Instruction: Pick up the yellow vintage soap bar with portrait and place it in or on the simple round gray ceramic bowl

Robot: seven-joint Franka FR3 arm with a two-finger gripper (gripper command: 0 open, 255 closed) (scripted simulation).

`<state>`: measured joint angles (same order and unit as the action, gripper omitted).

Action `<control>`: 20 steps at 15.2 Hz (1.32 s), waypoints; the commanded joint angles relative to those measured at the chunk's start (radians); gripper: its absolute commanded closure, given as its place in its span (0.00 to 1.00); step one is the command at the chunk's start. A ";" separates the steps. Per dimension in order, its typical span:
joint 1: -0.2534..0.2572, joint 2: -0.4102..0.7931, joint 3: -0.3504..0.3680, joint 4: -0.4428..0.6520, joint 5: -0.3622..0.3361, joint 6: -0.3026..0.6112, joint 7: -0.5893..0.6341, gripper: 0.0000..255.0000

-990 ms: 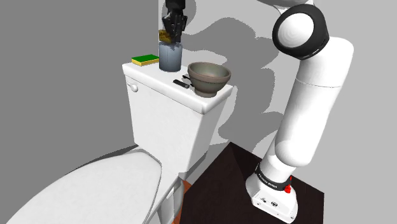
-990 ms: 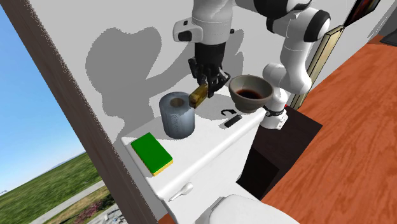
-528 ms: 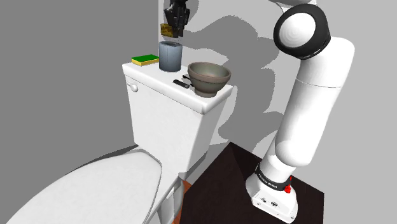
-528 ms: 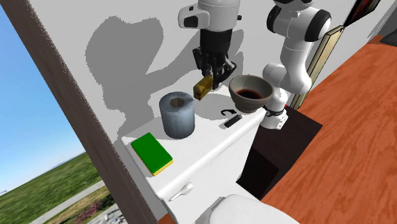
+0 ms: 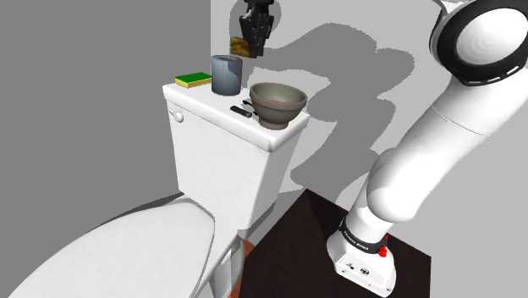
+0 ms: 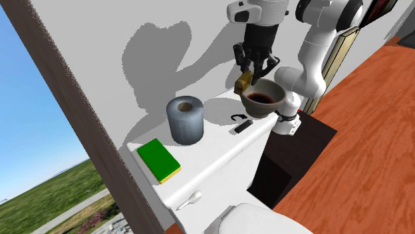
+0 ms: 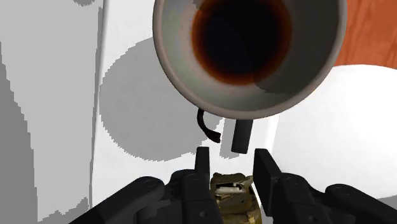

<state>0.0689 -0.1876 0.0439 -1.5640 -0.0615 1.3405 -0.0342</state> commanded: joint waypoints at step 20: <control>0.031 -0.373 0.034 -0.517 0.036 0.140 0.064 1.00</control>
<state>0.0995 -0.5565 0.0782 -2.0628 -0.0253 1.4665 0.0299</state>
